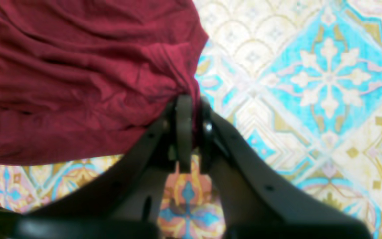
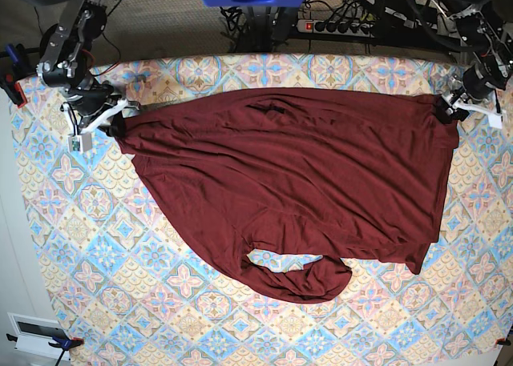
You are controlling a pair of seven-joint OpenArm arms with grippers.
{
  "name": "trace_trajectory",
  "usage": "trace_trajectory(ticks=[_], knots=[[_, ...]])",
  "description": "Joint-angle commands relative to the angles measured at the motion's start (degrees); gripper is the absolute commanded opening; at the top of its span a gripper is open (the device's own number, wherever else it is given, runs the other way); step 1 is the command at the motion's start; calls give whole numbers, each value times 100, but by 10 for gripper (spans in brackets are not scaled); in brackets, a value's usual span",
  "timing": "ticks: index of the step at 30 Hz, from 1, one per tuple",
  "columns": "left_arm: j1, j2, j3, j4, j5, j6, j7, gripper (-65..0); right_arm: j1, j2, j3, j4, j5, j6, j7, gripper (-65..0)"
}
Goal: Layout the t-shirt on the table in an organized manner, then fold the t-shirt properly
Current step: 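Pull the shirt edge apart with both grippers to stretch it, then drag the shirt edge with both grippers toward the table center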
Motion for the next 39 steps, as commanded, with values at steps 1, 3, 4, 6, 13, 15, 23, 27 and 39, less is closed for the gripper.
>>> trace_trajectory(ticks=[1, 3, 4, 6, 13, 15, 23, 27, 39], knots=[[19, -54, 120, 54, 13, 16, 126, -315, 9, 68, 28, 100, 39, 19, 81, -650], [19, -54, 199, 54, 13, 16, 126, -395, 18, 68, 28, 100, 48, 19, 81, -650], [19, -54, 199, 54, 13, 16, 126, -447, 26, 68, 28, 100, 48, 19, 81, -650], [19, -54, 182, 54, -22, 16, 126, -550, 26, 68, 28, 100, 57, 19, 81, -650], [81, -476, 23, 72, -163, 7, 153, -650, -9, 68, 54, 100, 66, 19, 73, -650], [266, -678, -311, 72, -330, 7, 162, -650, -106, 85, 63, 100, 57, 19, 73, -650], [564, -1417, -504, 72, -822, -1, 162, -650, -739, 94, 28, 162, 66, 19, 64, -650], [644, -1443, -575, 72, -937, -1, 346, -650, -1117, 94, 28, 171, 66, 19, -226, -650], [-350, -766, -1040, 54, -884, 25, 496, -650, -1081, 94, 63, 171, 57, 28, -244, -650]])
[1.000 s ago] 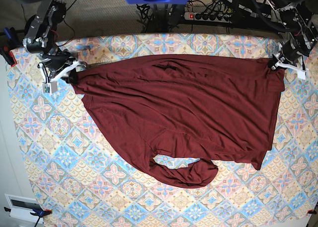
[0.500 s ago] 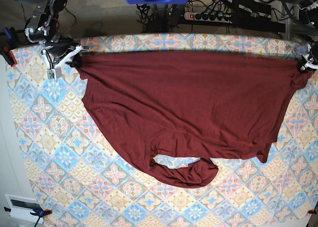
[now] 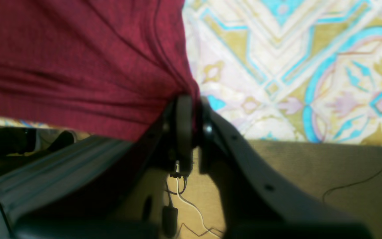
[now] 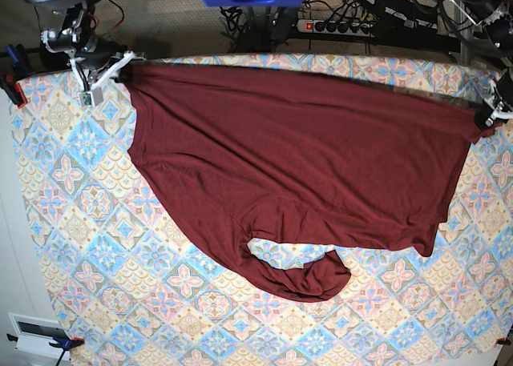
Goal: Layout the t-shirt on the table in an organized manner, then fold the t-shirt properly
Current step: 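Drag the shirt edge with both grippers toward the table center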
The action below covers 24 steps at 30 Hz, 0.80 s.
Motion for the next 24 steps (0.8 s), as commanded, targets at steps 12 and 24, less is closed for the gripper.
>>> trace_trajectory(ticks=[12, 24], knots=[[-1347, 848, -63, 78, 718, 12, -193, -650, 1126, 88, 41, 30, -2, -29, 117, -650], [-1971, 1393, -37, -318, 2028, 12, -1055, -650, 1319, 88, 67, -242, -512, -29, 117, -650]])
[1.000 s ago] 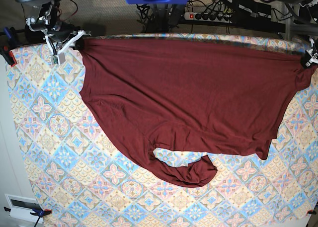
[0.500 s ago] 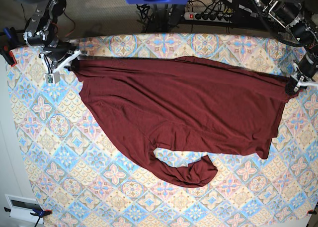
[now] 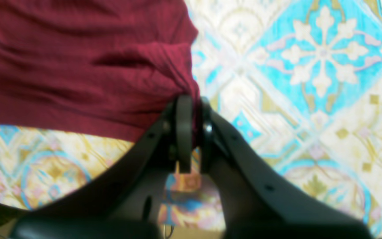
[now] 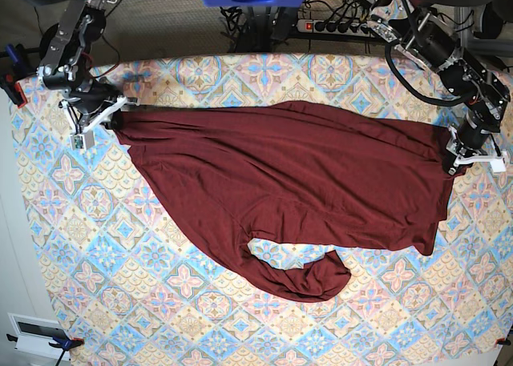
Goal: Layout the t-shirt on the table in an organized manner, then fold the t-shirt properly
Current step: 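Drag the shirt edge with both grippers toward the table center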
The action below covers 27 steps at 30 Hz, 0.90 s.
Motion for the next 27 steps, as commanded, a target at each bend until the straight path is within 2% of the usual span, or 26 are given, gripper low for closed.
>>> trace_trajectory(ticks=[1, 4, 8, 14, 18, 23, 27], knots=[[-65, -174, -2, -166, 0, -1, -120, -650, 21, 77, 63, 77, -82, 6, 114, -650], [-48, -465, -2, -817, -18, -1, -313, -650, -270, 77, 283, 226, -91, 6, 35, -650], [84, -658, -11, -1063, -27, -1, -506, -650, -507, 77, 406, 429, -73, 6, -290, -650], [119, -649, -2, -1080, -9, -1, -621, -650, -560, 77, 380, 429, -91, 6, -351, -650], [110, -632, -2, -1080, -27, -1, -586, -650, -577, 68, 371, 446, -73, 6, -721, -650], [128, -632, -2, -1080, -27, -10, -577, -650, -700, 59, 362, 446, -38, 6, -729, -649], [110, -632, 15, -1080, -36, -10, -577, -650, -340, 59, 362, 393, 173, 6, -721, -628]])
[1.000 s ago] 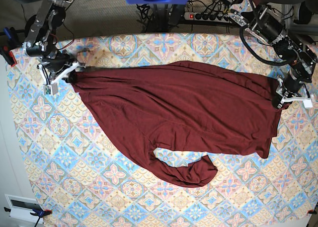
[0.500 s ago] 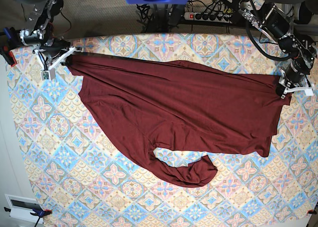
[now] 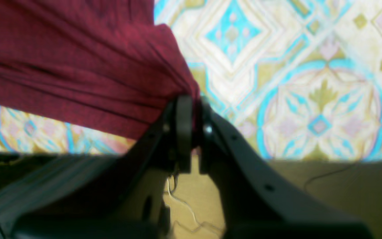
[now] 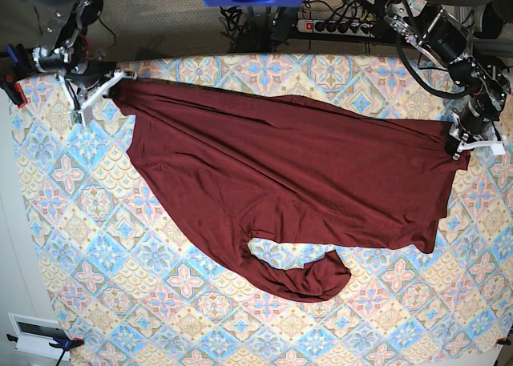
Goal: Layout the t-shirt on the table in an organized manner, then fold the t-shirt properly
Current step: 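Drag the shirt edge with both grippers toward the table center, then open the right gripper and regrasp the shirt corner further inward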
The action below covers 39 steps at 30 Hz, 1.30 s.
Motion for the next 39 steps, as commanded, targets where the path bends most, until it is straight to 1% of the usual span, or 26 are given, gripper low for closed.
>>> trace_trajectory(ticks=[1, 5, 8, 12, 14, 19, 25, 29, 31, 35, 39], knots=[[-73, -146, 95, 76, -25, 10, -137, -650, 148, 103, 45, 57, 11, 4, 130, -610], [-73, -146, 350, 94, -33, 10, -137, -650, 403, 103, 71, -58, 2, 4, 138, -544], [-64, -146, 350, 94, -33, 1, -137, -650, 368, 103, 71, -40, 2, 4, 138, -535], [-56, -146, 358, 94, -33, 1, -137, -650, -37, 103, 54, 83, 20, 4, 138, -531], [-56, -146, 358, 94, -33, 1, -137, -650, -169, 103, 27, 241, 20, 4, 156, -508], [-56, -146, 367, 76, -33, -8, -137, -650, -274, 112, -438, 355, 20, 4, 543, -412], [-56, -146, 367, 67, -33, -8, -137, -650, -274, 156, -887, 355, -15, 4, 1044, -402], [-38, -138, 367, 67, -33, -8, -137, -650, -292, 279, -957, 364, -314, 22, 1114, -402], [-38, -138, 367, 67, -33, -8, -137, -650, -467, 375, -966, 461, -428, 22, 1158, -402], [-38, -138, 367, 67, -33, -8, -137, -650, -854, 586, -1177, 610, -622, 22, 1747, -402], [-38, -59, 367, 67, -33, -8, -137, -650, -1215, 1017, -1520, 610, -657, 22, 2231, -402]])
